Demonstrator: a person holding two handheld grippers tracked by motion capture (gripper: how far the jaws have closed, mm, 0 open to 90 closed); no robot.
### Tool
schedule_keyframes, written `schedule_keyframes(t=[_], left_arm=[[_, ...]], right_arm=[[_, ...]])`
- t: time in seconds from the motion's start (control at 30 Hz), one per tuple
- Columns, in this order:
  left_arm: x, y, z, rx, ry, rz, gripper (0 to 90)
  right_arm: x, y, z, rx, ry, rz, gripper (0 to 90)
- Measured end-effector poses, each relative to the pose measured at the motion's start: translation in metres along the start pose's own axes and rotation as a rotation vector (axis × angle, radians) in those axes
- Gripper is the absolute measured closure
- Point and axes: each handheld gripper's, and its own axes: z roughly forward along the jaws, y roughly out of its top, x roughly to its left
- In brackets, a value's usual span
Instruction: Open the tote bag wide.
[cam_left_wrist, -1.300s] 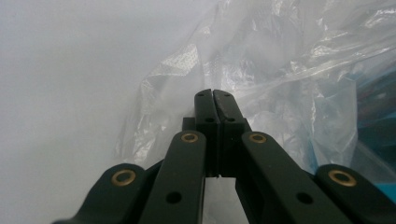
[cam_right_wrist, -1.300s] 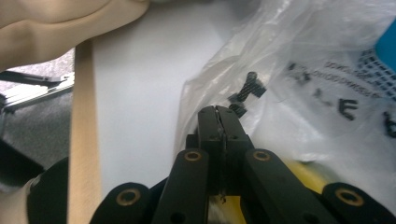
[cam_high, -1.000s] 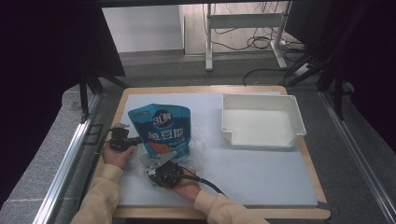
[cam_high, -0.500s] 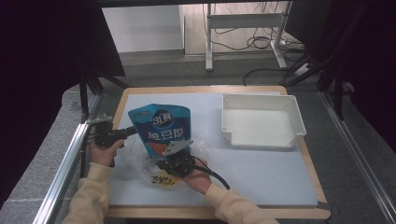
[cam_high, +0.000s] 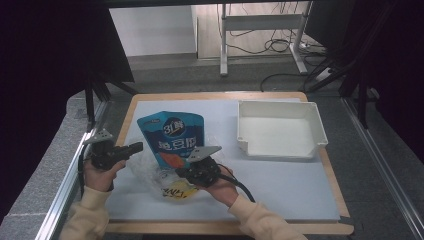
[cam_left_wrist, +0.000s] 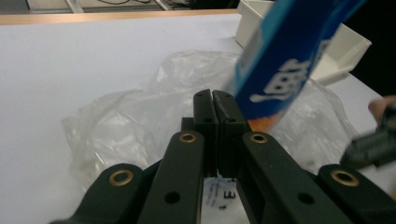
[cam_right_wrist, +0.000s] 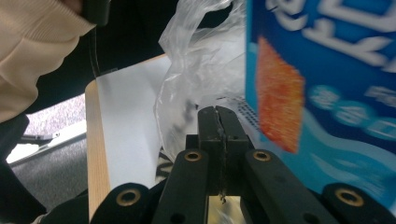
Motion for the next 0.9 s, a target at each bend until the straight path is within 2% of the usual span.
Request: schedule_keyframes(t=[0.17,0.4,0.53,0.63,0.7,0.73,0.9], left_arm=[[-0.013,-0.006,-0.008,0.003,-0.003,0.037,88.9],[-0.025,-0.02,-0.019,-0.001,-0.018,0.051,83.8],[-0.036,-0.03,-0.024,-0.016,-0.016,0.075,69.8],[-0.043,-0.037,-0.026,-0.019,-0.016,0.083,52.1],[-0.046,-0.041,-0.027,-0.014,-0.028,0.092,41.5],[-0.048,-0.043,-0.027,-0.012,-0.017,0.097,37.8],[-0.048,-0.048,-0.026,0.003,-0.006,0.096,31.3]], right_arm=[[-0.013,-0.003,-0.023,-0.027,-0.011,0.019,88.9],[-0.028,-0.009,-0.049,-0.051,-0.034,0.042,88.8],[-0.035,-0.014,-0.053,-0.051,-0.044,0.054,88.4],[-0.038,-0.016,-0.056,-0.059,-0.051,0.052,73.6],[-0.038,-0.016,-0.059,-0.069,-0.061,0.043,67.5],[-0.038,-0.015,-0.061,-0.075,-0.064,0.039,64.2],[-0.039,-0.013,-0.067,-0.102,-0.087,0.041,54.1]])
